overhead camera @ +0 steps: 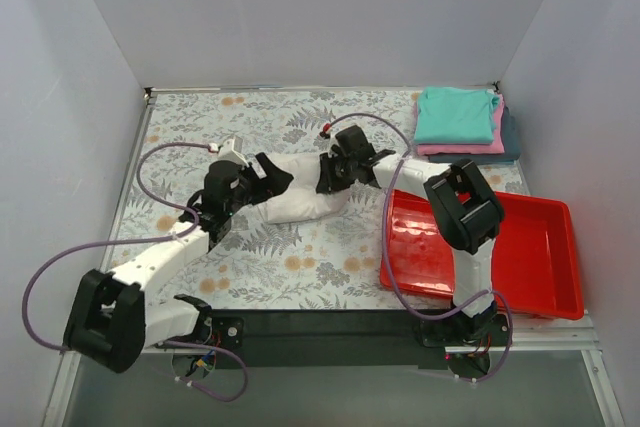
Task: Fold and stack the t-shirts
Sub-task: Neatly place the folded tshirt to the corner
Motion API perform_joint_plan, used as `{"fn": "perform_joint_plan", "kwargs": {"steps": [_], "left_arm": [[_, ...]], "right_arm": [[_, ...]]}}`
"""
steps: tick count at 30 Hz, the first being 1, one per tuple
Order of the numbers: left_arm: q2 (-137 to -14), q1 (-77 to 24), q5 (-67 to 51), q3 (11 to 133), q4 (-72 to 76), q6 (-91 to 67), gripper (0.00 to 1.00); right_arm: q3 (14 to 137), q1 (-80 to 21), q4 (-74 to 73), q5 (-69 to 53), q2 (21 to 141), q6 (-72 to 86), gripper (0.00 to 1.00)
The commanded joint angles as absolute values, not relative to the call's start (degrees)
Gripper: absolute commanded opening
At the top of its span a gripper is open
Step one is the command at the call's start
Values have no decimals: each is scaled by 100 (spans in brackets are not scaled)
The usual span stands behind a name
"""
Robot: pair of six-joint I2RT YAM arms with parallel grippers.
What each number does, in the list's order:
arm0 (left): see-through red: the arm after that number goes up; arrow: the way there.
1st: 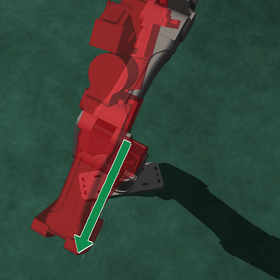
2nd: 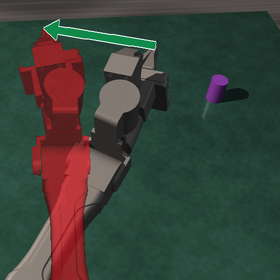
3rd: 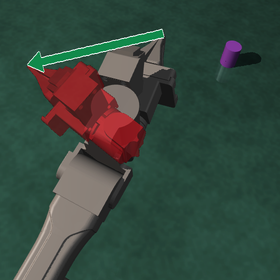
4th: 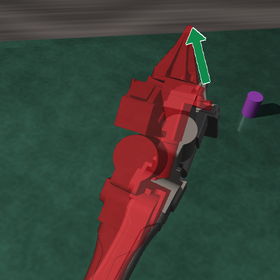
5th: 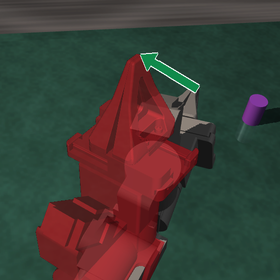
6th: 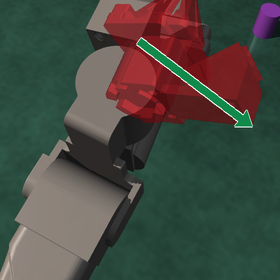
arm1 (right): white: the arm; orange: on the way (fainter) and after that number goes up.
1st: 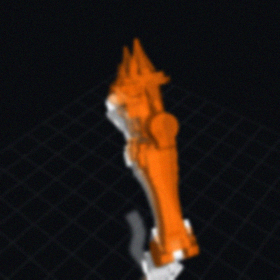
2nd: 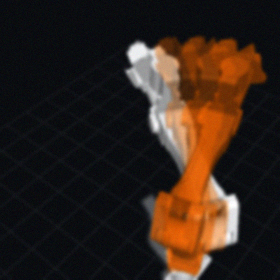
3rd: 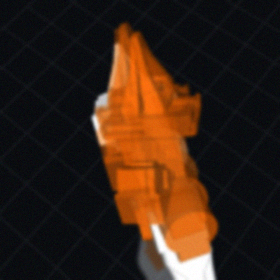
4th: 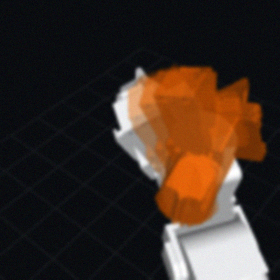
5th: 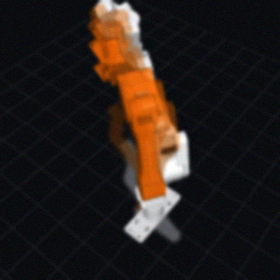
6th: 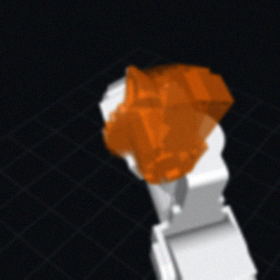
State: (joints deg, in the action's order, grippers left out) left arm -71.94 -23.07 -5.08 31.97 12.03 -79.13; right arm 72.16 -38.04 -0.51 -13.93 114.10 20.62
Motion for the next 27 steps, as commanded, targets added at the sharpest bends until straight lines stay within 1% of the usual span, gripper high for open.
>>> {"fn": "perform_joint_plan", "kwargs": {"steps": [1,2,5,8,11,17,27], "left_arm": [[-6198,-2250,-281,3770,37,-7471,76],[-5857,-2250,-142,3770,-313,-7488,77],[-5363,-2233,-412,3568,-228,-7690,78],[-5212,-2224,-273,3674,-597,-7647,78],[-5107,-2224,-184,3665,-589,-7646,78],[-5273,-2224,-167,3621,-607,-7646,78],[-5502,-2224,-114,3516,-519,-7638,78]], "right_arm": [[7909,-3280,-896,-870,11224,1003,1],[8049,-3200,-975,-957,11232,889,1],[8542,-2875,-1239,-1106,11355,450,1],[9122,-2550,-1581,-1187,11575,151,1],[9754,-2277,-1967,-1169,11768,-244,1],[10870,-1680,-2443,-1151,12006,-624,1],[11487,-572,-3137,-1547,11506,-598,1]]}}
